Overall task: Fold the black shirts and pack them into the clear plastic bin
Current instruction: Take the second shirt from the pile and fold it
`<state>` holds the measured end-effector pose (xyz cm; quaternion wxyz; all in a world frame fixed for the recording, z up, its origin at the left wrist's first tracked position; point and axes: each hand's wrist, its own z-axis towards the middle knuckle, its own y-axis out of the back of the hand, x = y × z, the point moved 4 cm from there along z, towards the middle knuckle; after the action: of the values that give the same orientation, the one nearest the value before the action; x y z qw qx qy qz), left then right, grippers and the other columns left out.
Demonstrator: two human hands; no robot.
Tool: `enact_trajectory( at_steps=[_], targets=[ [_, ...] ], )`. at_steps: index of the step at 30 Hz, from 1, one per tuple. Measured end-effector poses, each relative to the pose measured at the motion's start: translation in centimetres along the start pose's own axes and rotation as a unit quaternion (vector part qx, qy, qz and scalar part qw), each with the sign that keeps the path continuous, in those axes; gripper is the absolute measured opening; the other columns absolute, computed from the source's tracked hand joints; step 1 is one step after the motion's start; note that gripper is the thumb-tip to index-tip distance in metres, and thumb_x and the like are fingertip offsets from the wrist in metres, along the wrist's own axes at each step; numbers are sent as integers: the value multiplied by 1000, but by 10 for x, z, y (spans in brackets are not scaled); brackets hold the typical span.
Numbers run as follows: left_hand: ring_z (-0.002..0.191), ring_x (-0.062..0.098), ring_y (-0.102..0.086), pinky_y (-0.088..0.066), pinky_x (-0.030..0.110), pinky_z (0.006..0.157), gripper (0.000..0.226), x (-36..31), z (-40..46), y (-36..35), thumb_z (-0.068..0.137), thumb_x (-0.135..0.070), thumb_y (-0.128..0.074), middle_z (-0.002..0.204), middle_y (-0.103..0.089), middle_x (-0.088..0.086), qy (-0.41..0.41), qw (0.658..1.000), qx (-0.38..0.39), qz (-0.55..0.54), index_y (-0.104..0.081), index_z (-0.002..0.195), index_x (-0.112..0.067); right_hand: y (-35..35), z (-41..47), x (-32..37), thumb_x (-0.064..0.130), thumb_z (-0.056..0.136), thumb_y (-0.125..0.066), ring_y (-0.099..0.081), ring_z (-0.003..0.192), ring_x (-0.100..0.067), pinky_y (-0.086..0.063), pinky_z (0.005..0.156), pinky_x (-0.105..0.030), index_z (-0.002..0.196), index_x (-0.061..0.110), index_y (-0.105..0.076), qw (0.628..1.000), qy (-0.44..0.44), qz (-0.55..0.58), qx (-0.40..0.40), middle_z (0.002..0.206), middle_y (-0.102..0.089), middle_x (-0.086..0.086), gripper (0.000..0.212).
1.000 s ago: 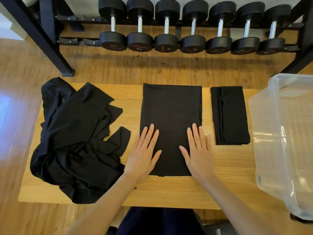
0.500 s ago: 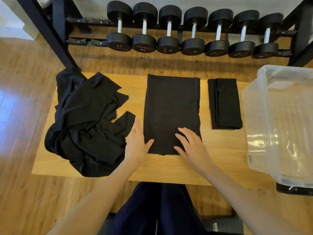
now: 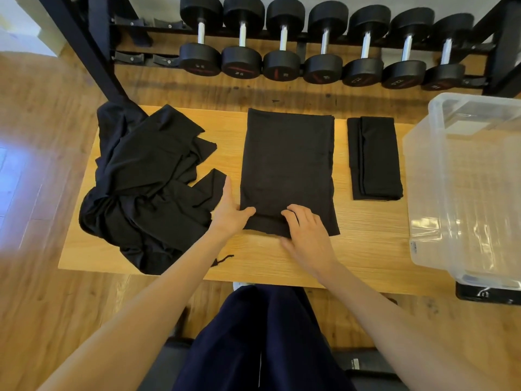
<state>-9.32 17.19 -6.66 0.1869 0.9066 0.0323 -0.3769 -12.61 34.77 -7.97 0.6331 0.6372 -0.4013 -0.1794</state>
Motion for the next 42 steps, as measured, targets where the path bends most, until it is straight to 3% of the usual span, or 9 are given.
enact_trajectory(
  at_steps=[8,11,16,18,20,27,30,35,42],
  targets=[
    [116,12,-56,-46,18,87,29,0,3,16,98,-12,-54,135,-57,2,19,995,77,51,-65,121,-25,17,-8,-44,-10,67,-77,-61,99,-21,-53,76,-28,108,8,-66,1000,-8,-4,7,111,-61,-5,47],
    [104,6,-59,-48,16,75,29,1,2,21,96,-16,-59,128,-61,0,41,989,130,52,-65,123,-23,29,-5,-58,1,85,-63,-58,104,-16,-48,87,-27,111,13,-64,996,-15,82,36,112,-63,0,28],
    [103,0,-59,-43,25,103,65,-4,2,33,80,7,-71,119,-63,-2,23,959,250,129,-53,135,-23,53,18,-73,9,93,-56,-62,83,-10,-47,72,-23,100,22,-68,947,-103,295,81,91,-69,5,19],
    [78,-4,-66,-53,17,82,67,-8,5,34,81,18,-62,86,-71,-12,7,956,256,139,-50,135,-19,58,29,-80,10,93,-57,-62,86,-11,-46,73,-19,99,21,-70,928,-128,330,116,93,-69,1,18],
    [66,-8,-65,-49,7,69,61,-18,6,36,84,15,-61,65,-69,-16,-23,957,242,156,-49,134,-19,63,39,-85,11,93,-58,-63,86,-12,-46,73,-19,99,21,-71,912,-145,355,146,93,-70,-2,17],
    [77,-2,-65,-52,11,71,15,-51,28,43,94,-21,-61,88,-69,-11,-72,967,179,169,-70,90,-32,79,70,-103,24,93,-63,-66,82,6,-45,68,-10,92,33,-69,871,-196,417,173,90,-70,18,11],
    [74,9,-59,-48,16,71,37,-53,51,45,96,-41,-55,70,-57,-5,-36,978,123,164,-57,67,-18,76,83,-110,32,92,-64,-63,86,4,-43,66,-10,99,27,-68,853,-231,436,171,90,-67,18,10],
    [44,5,-34,-33,18,57,49,-54,71,32,99,-42,-48,55,-34,-1,-35,990,14,135,-41,61,-11,68,95,-113,36,94,-59,-53,86,3,-39,70,-11,124,18,-60,834,-267,463,137,91,-55,22,35],
    [82,20,-66,-54,38,81,37,-42,68,21,97,-40,-54,88,-71,8,-56,996,-35,66,-66,91,-6,49,83,-123,30,89,-67,-65,95,-7,-53,79,-24,95,30,-67,809,-324,486,67,98,-71,8,6]
  ],
)
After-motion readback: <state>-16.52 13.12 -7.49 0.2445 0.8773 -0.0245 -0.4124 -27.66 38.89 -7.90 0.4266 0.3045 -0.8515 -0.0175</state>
